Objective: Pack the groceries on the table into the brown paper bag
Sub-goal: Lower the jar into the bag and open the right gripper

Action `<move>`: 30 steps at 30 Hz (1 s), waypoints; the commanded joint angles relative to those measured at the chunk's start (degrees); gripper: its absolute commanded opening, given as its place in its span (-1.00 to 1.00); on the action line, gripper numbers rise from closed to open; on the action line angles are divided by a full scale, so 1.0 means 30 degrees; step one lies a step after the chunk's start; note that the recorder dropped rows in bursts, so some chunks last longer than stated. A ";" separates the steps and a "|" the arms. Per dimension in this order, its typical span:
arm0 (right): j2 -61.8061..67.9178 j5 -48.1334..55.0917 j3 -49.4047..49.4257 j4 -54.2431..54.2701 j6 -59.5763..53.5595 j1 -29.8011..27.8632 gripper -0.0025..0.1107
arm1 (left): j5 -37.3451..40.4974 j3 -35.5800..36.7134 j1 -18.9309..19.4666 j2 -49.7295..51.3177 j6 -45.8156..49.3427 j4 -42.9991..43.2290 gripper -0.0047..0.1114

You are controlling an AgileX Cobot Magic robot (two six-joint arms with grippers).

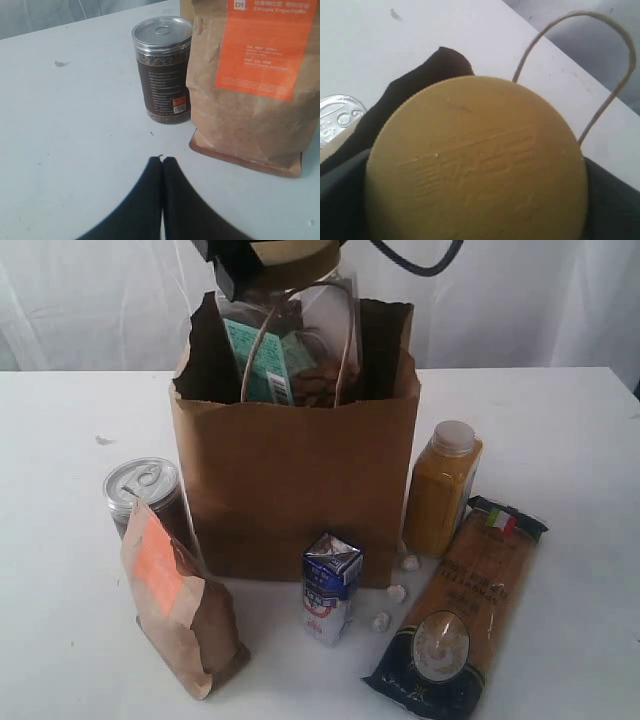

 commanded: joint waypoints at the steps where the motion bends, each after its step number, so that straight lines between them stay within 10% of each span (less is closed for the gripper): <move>1: -0.0153 -0.0512 -0.0121 -0.0078 -0.0111 -0.0074 -0.96 | 0.0134 0.0073 0.0049 -0.0078 0.0017 -0.0104 -0.92; 30: 0.0964 -0.0512 0.4533 0.0903 0.1080 -0.0106 -0.82 | 0.0134 0.0073 0.0049 -0.0078 0.0017 -0.0104 -0.92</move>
